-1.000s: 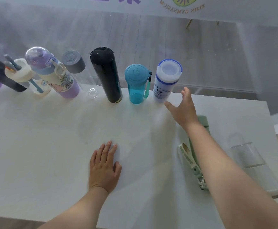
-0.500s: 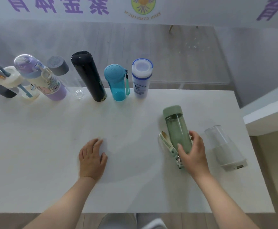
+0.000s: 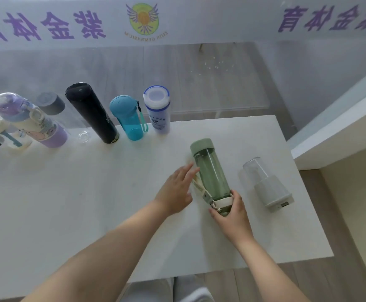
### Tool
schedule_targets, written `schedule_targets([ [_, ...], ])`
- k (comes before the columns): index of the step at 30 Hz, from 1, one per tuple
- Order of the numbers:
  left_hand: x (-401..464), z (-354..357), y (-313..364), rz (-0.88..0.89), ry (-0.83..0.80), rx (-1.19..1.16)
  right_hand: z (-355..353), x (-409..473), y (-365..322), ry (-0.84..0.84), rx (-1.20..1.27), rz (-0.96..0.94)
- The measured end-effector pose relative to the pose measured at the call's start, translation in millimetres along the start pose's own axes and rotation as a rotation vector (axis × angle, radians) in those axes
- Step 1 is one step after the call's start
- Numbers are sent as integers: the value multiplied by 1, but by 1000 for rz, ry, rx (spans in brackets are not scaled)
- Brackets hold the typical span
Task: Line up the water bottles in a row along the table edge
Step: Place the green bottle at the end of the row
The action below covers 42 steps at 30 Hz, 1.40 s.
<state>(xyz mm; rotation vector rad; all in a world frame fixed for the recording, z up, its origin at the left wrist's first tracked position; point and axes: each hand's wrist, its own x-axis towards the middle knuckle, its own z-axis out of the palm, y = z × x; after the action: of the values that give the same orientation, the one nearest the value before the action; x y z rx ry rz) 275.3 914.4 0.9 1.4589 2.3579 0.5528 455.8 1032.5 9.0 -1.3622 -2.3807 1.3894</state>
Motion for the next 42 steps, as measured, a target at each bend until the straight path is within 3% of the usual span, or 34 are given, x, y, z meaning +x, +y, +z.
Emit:
schedule_targets([
  [7, 59, -11, 5, 252, -109, 545, -15, 3, -7, -31, 78, 23],
  [11, 83, -24, 4, 308, -131, 660, -35, 4, -18, -26, 91, 30],
  [14, 89, -31, 2, 323, -115, 511, -58, 3, -30, -57, 22, 42],
  [18, 86, -29, 6, 272, 51, 263, -85, 6, -53, -35, -138, -53],
  [24, 75, -33, 13, 16, 146, -2, -108, 16, -95, 102, -178, -240],
  [32, 61, -32, 7, -246, 204, -295, -101, 33, -136, 104, -81, -474],
  [38, 63, -35, 0, -375, 193, -477, -71, 53, -145, -16, 218, -412],
  [42, 60, -35, -5, -409, 214, -548, -41, 67, -133, -86, 215, -255],
])
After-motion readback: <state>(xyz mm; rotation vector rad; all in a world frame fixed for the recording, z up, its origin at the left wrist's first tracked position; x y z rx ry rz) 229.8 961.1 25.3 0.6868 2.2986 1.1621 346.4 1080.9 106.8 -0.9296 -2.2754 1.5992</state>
